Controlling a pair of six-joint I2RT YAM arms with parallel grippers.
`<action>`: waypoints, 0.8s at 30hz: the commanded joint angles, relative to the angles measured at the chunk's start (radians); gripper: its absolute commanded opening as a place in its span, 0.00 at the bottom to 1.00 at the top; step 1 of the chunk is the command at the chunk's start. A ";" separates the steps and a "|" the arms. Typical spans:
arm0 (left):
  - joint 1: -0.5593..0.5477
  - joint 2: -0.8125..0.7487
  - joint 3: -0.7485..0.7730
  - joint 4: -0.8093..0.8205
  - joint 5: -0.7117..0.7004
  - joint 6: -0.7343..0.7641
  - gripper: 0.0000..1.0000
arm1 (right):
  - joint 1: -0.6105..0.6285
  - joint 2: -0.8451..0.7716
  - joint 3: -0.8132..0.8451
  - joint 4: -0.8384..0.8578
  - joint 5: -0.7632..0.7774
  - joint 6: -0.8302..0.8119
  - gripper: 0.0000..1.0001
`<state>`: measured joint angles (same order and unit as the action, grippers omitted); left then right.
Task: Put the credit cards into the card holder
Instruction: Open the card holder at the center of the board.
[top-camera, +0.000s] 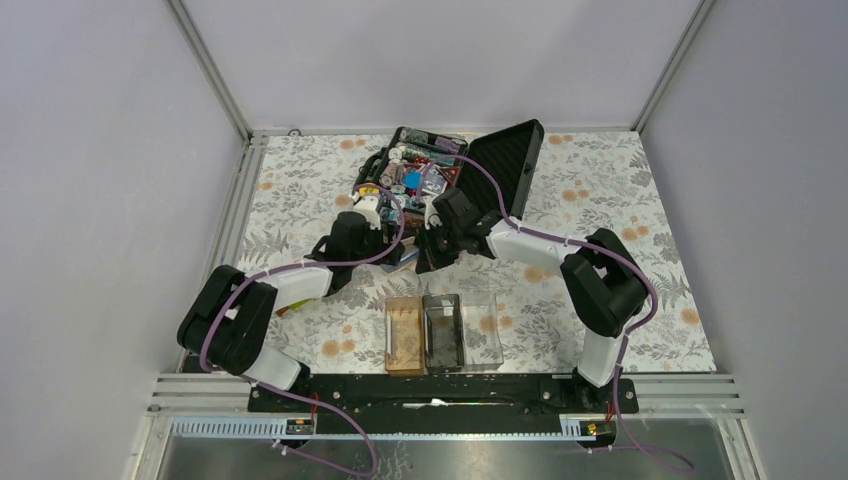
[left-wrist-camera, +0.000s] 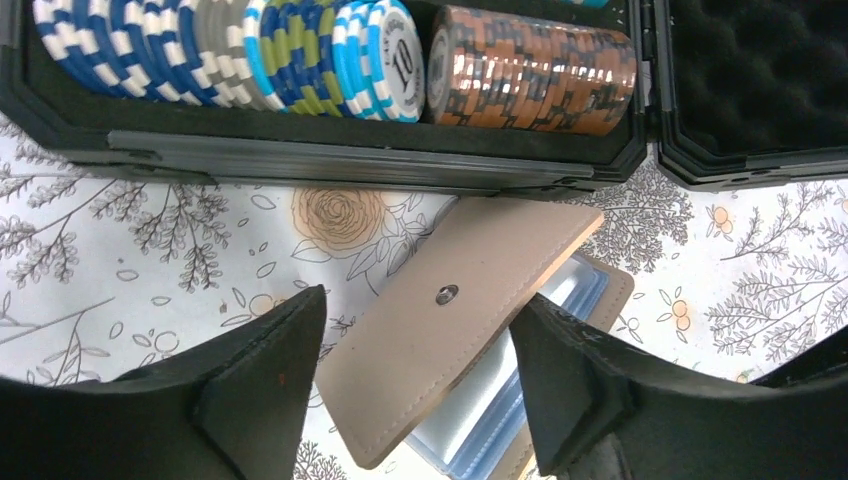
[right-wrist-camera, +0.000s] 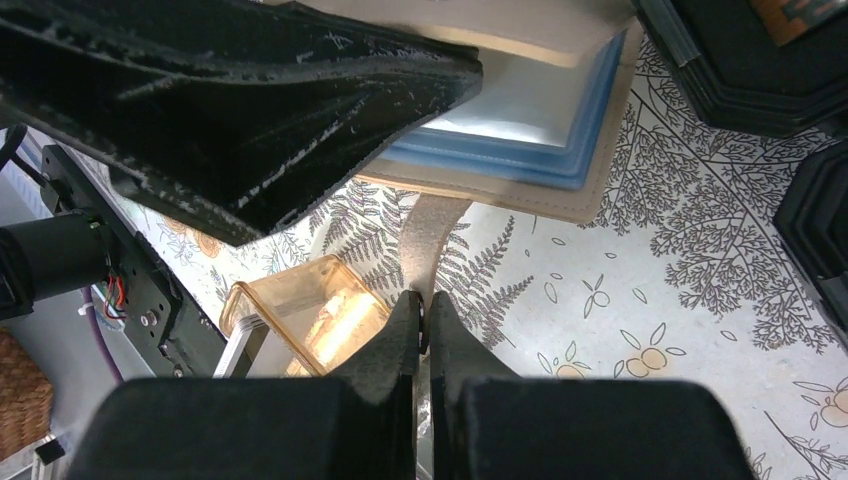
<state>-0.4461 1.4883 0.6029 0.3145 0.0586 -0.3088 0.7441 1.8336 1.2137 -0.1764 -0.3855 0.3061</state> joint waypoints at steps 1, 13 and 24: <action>-0.003 0.019 0.046 0.068 0.055 0.021 0.61 | -0.015 -0.059 0.001 -0.008 0.002 -0.020 0.00; -0.005 -0.072 -0.015 0.022 0.000 -0.028 0.02 | -0.023 -0.029 0.043 -0.023 0.038 -0.018 0.00; -0.008 -0.349 -0.175 -0.188 -0.248 -0.381 0.00 | -0.020 0.027 0.139 -0.048 0.110 -0.001 0.30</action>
<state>-0.4500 1.2152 0.4751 0.2070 -0.0513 -0.4946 0.7300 1.8481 1.2980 -0.2237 -0.3061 0.3031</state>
